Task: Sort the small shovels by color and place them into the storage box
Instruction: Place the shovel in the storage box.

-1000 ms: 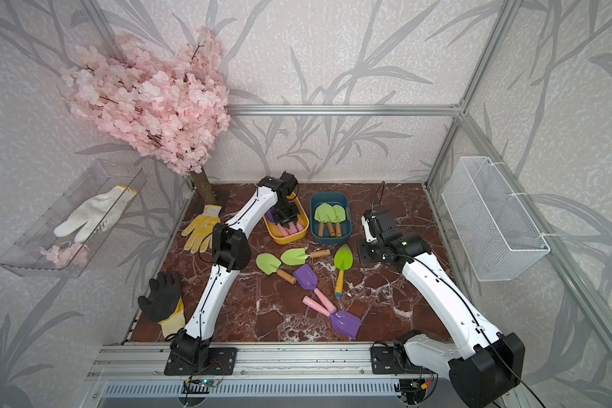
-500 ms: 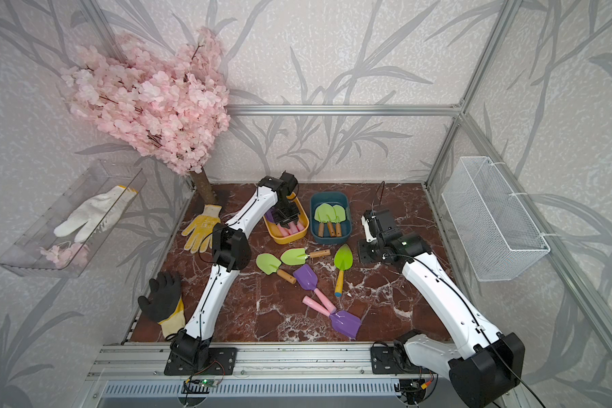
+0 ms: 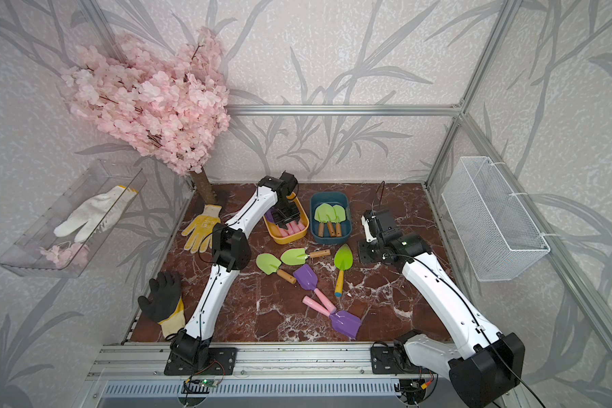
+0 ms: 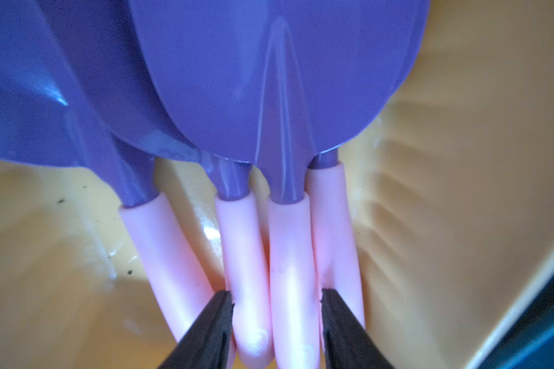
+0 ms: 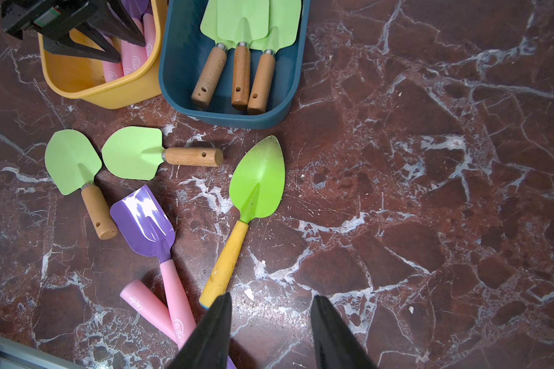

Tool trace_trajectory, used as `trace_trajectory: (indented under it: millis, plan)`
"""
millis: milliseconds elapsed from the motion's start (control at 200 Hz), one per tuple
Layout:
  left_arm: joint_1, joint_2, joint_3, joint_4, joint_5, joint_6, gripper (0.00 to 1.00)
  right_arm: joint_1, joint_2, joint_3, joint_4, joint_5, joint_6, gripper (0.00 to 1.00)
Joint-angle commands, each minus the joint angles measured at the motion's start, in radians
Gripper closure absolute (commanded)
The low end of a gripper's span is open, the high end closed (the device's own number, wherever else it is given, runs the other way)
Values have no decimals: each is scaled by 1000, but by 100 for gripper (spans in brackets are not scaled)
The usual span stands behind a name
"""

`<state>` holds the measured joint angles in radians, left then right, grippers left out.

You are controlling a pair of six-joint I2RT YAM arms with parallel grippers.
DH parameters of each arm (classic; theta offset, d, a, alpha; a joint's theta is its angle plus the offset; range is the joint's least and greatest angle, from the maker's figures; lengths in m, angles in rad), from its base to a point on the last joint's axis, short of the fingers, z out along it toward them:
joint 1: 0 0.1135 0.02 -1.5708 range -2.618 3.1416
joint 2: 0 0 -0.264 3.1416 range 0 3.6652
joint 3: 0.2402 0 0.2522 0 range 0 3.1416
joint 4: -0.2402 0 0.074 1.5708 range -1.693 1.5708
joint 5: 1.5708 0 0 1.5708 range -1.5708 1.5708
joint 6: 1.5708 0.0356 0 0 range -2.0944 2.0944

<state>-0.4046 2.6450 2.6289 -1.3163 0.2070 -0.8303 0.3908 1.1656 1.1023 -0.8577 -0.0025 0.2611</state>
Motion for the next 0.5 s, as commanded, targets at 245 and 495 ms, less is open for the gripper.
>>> trace_trajectory:
  millis: [245, 495]
  plan:
    - [0, -234, 19, -47, -67, 8, 47, -3, 5, 89, -60, -47, 80, 54]
    - [-4, -461, -82, -97, -135, 40, 46, -1, 20, 100, -112, -117, 223, 54]
